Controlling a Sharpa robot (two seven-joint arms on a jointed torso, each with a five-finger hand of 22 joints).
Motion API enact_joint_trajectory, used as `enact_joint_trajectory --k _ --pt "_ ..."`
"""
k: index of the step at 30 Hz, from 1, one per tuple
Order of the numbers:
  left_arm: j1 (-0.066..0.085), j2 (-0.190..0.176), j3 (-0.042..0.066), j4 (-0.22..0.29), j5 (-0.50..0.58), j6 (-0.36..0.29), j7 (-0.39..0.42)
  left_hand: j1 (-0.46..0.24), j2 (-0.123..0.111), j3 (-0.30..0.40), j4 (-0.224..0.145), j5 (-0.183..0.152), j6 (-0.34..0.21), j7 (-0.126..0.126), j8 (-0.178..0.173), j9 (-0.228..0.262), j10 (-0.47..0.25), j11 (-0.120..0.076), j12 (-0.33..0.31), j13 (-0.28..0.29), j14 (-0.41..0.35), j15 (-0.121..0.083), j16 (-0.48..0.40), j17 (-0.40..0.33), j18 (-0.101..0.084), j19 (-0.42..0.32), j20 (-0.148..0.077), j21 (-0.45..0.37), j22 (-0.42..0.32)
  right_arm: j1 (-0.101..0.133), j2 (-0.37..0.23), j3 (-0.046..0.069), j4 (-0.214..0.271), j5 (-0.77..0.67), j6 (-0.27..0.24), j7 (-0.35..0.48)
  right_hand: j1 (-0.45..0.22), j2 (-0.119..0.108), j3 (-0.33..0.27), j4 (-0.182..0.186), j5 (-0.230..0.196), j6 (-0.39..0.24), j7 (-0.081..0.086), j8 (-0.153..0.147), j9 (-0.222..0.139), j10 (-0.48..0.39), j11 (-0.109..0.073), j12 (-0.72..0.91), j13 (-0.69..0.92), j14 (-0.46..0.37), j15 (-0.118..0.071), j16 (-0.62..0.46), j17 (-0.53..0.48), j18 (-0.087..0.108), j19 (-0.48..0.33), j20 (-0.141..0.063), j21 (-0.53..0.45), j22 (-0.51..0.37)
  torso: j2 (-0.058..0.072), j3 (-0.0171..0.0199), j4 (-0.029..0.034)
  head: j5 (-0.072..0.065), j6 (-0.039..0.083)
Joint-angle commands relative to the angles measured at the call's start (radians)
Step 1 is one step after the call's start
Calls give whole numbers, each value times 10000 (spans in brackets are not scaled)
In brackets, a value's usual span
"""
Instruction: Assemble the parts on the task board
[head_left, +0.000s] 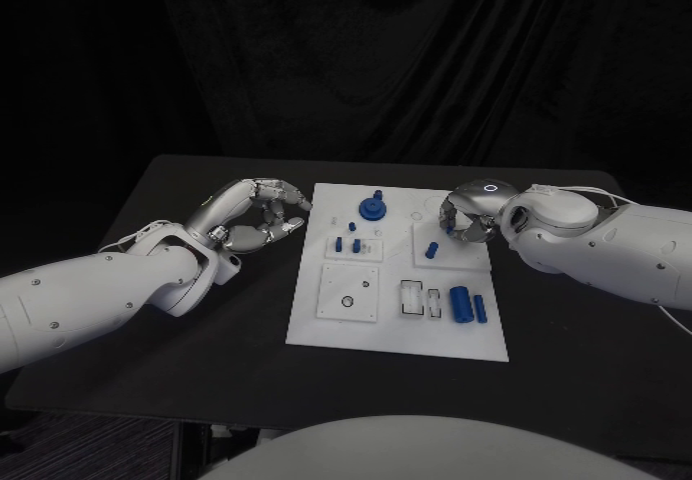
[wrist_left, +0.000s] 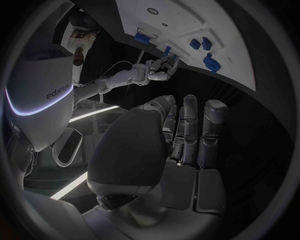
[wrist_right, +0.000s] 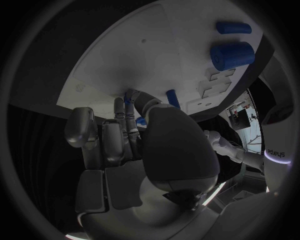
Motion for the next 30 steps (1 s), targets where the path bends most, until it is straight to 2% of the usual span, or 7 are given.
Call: enact_joint_trajectory --k 1,10,18,24,30 --pt "-26 28 9 -1 71 133 170 74 -4 67 -8 -18 35 21 31 -7 10 92 35 -11 -36 19 -4 -13 -17 5 -6 24 913 -30 25 4 -53 49 -329 43 38 102 3 -93 10 115 -4 111 137 126 -28 92 51 68 -25 50 18 -148 104 -13 83 1500 -4 -2 12 -10 -1" --pt "-47 41 8 -35 71 176 122 138 11 84 -53 23 50 35 28 -22 57 105 68 -27 -43 21 -11 -23 -13 -7 -4 13 911 -31 -28 5 -10 59 -409 29 66 142 34 -166 12 182 -41 213 327 291 -86 158 98 69 -73 38 -4 -153 120 -54 120 1507 -1 -8 -2 19 -1" --pt "-65 3 8 -53 71 209 53 149 10 86 -62 31 47 35 24 -26 61 108 72 -31 -44 21 -13 -25 -11 -11 -4 8 909 32 -309 25 285 60 -673 -22 48 134 31 -177 10 224 -64 251 394 352 -111 170 108 63 -92 27 -26 -156 129 -71 141 1511 4 -11 7 57 -1" --pt "-71 -2 8 -75 71 245 -3 164 0 85 -77 48 -1 24 -7 -49 74 125 83 -46 -47 29 -17 -31 -12 -13 0 12 910 304 -549 35 638 60 -791 -106 40 128 27 -176 9 231 -68 256 404 360 -114 170 109 68 -95 31 -18 -158 135 -74 152 1514 -1 -18 -9 77 -1" --pt "-77 7 7 -91 71 277 -35 167 -2 84 -79 53 -39 13 -28 -66 80 135 88 -57 -51 37 -22 -37 -7 -36 4 -18 901 677 -811 36 1220 60 -864 -211 11 129 27 -164 11 252 -82 270 438 390 -126 167 109 80 -105 39 0 -167 158 -83 195 1525 1 -22 -12 85 -1"
